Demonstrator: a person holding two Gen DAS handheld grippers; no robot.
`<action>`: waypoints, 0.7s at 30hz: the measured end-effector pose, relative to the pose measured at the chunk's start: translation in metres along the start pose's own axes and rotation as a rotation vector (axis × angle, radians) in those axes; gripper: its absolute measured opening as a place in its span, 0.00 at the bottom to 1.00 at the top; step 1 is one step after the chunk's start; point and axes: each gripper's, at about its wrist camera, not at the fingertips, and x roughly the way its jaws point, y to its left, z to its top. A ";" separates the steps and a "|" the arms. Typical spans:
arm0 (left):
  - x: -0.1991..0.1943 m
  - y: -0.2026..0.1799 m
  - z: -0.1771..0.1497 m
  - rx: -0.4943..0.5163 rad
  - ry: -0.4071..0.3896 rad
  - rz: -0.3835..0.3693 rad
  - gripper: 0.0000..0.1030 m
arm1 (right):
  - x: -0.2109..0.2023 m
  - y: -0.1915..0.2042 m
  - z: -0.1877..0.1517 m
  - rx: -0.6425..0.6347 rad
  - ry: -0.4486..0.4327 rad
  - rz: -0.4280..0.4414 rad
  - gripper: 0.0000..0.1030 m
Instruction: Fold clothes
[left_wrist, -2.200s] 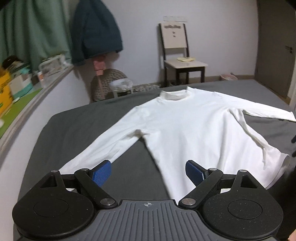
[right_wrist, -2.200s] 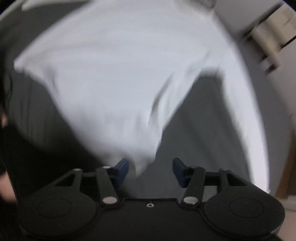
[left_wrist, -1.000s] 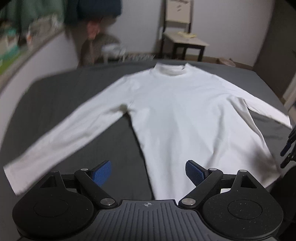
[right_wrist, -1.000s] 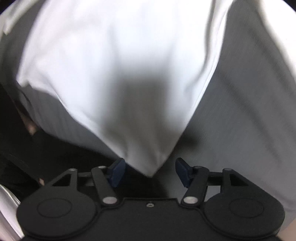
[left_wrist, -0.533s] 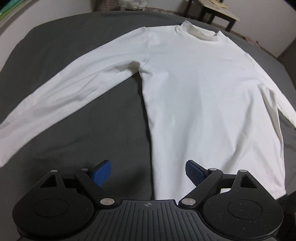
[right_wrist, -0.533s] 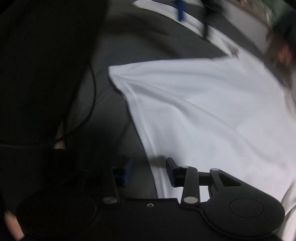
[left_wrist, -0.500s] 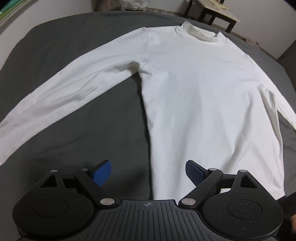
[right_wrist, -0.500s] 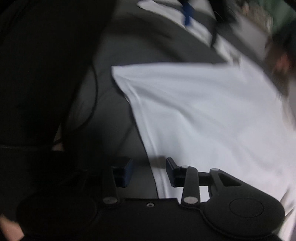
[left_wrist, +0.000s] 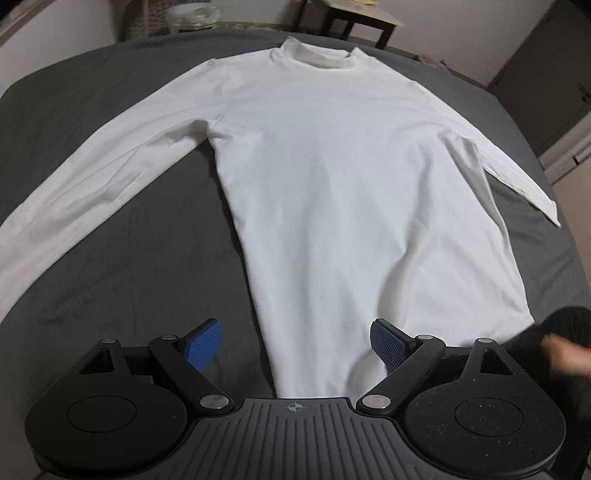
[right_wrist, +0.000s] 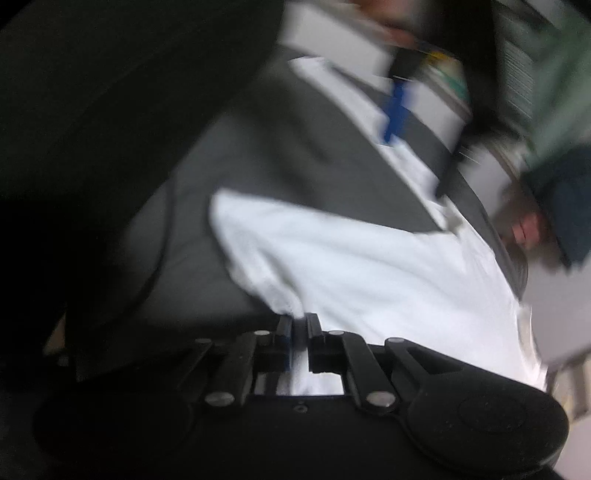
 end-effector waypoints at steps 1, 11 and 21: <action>-0.002 0.001 0.000 0.001 -0.004 -0.005 0.87 | 0.002 -0.013 0.000 0.087 0.002 0.030 0.09; -0.006 -0.023 -0.019 0.203 -0.006 -0.085 0.87 | 0.024 -0.116 -0.041 0.799 0.053 0.279 0.20; -0.004 -0.128 -0.073 1.138 -0.064 0.074 0.87 | 0.057 -0.161 -0.114 1.449 -0.041 0.473 0.15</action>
